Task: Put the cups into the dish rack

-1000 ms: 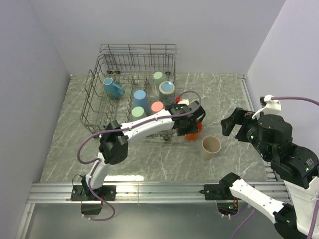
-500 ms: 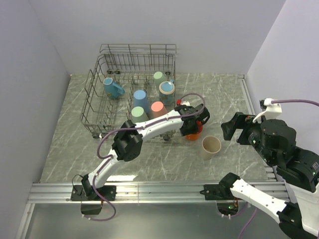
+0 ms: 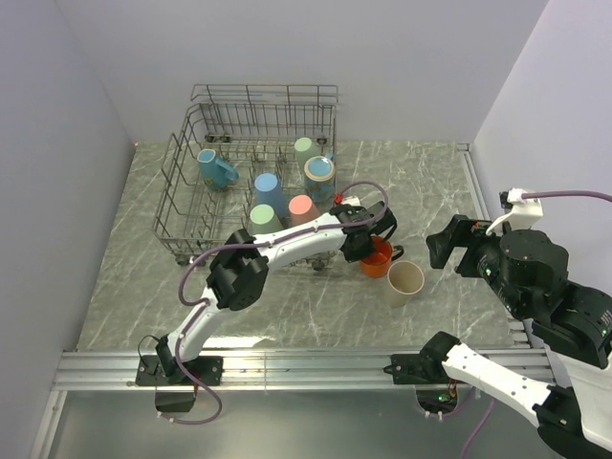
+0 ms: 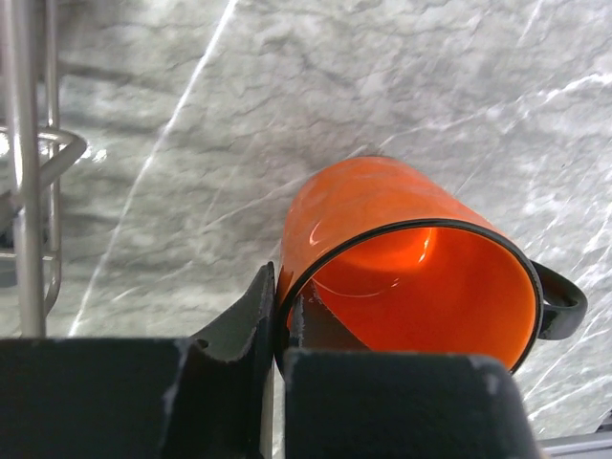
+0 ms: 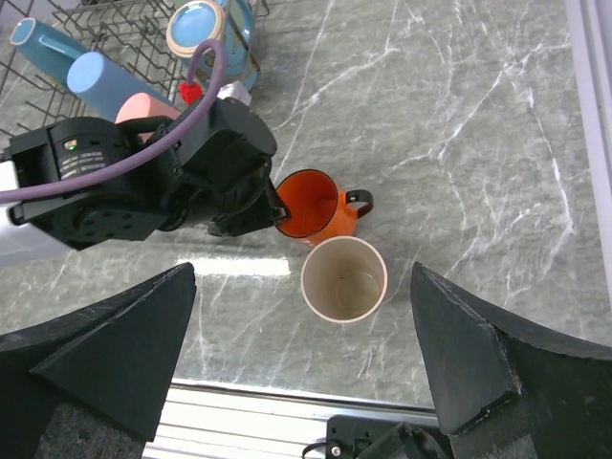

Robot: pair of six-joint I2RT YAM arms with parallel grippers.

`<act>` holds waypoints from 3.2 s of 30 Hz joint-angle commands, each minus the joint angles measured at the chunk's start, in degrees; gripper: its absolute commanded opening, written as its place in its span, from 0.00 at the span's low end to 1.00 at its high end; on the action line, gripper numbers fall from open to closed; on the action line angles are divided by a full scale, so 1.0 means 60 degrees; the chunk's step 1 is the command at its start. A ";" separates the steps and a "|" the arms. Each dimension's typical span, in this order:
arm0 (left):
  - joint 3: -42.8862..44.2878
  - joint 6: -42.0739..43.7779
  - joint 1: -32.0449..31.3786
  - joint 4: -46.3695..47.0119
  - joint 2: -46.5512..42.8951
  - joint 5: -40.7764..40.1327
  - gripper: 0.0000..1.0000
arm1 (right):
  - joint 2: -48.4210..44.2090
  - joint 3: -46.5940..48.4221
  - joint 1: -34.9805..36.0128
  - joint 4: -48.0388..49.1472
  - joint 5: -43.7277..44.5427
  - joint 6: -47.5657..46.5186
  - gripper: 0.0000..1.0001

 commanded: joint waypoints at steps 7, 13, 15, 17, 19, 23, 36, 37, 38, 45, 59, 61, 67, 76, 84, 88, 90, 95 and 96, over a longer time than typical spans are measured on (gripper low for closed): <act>-0.0347 0.0387 0.0169 0.1009 -0.3123 -0.0439 0.00 | 0.0948 0.1471 0.0074 0.0192 0.0316 -0.0129 1.00; -0.1224 0.1632 0.0447 0.2666 -0.4719 0.0699 0.00 | 0.2017 0.3141 0.0074 0.0426 -0.0400 -0.0041 1.00; -0.1562 0.1984 0.0738 0.3486 -0.5233 0.1243 0.00 | 0.2267 0.3508 0.0060 0.0558 -0.0651 0.0017 1.00; -0.1871 0.2276 0.0872 0.3795 -0.5455 0.1742 0.00 | 0.2400 0.3626 0.0060 0.0632 -0.0578 0.0134 1.00; -0.1901 0.2409 0.1062 0.3695 -0.5500 0.1934 0.00 | 0.2531 0.3626 0.0060 0.0647 -0.0563 0.0222 1.00; -0.2616 0.2513 0.1238 0.4321 -0.5879 0.2810 0.00 | 0.2694 0.3554 0.0060 0.0763 -0.0811 0.0325 1.00; -0.9297 -0.0445 0.3009 1.1105 -1.0374 0.7572 0.00 | 0.2180 0.2118 -0.0057 0.4571 -0.5511 -0.0275 0.99; -0.9487 -0.0548 0.3069 1.1149 -1.0537 0.7908 0.00 | 0.2253 0.2016 -0.0057 0.4790 -0.5848 -0.0435 0.99; -0.9561 -0.0665 0.3098 1.1150 -1.0698 0.7998 0.00 | 0.2326 0.1783 -0.0057 0.4893 -0.6417 -0.0480 0.98; -1.0147 -0.1076 0.3303 1.0872 -1.2309 0.7781 0.00 | 0.2809 0.1165 -0.0043 0.5934 -0.7694 -0.0495 0.91; -1.0866 -0.1604 0.3494 1.0404 -1.3293 0.7325 0.00 | 0.3617 0.1897 -0.0028 0.7048 -0.8825 -0.0466 0.84; -1.0953 -0.1880 0.3553 1.0563 -1.3205 0.7369 0.00 | 0.3514 0.1883 -0.0028 0.7048 -0.8883 -0.0582 0.83; -1.0749 -0.2277 0.3685 1.0214 -1.2751 0.7471 0.00 | 0.3206 0.1590 -0.0028 0.7237 -0.8708 -0.0788 0.83; -1.0221 -0.2892 0.3699 1.0314 -1.2180 0.7809 0.00 | 0.3323 0.0611 -0.0028 0.7940 -0.8986 -0.0876 0.79; -1.0147 -0.3523 0.3699 1.1339 -1.1960 0.7926 0.00 | 0.3499 -0.0021 0.0001 0.8512 -0.9132 -0.0803 0.65; -1.0528 -0.4020 0.3685 1.2086 -1.2033 0.7868 0.00 | 0.3645 -0.0080 0.0118 0.8790 -0.9103 -0.0569 0.48; -1.0732 -0.4196 0.3699 1.2495 -1.2091 0.7795 0.00 | 0.3704 -0.0109 0.0162 0.8893 -0.9190 -0.0539 0.34; -1.0720 -0.4314 0.3699 1.2659 -1.2121 0.7779 0.00 | 0.3865 -0.0094 0.0411 0.8733 -0.9133 -0.0686 0.00; -1.0632 -0.4270 0.3714 1.2572 -1.2106 0.7794 0.00 | 0.3880 -0.0094 0.0426 0.8718 -0.9118 -0.0686 0.00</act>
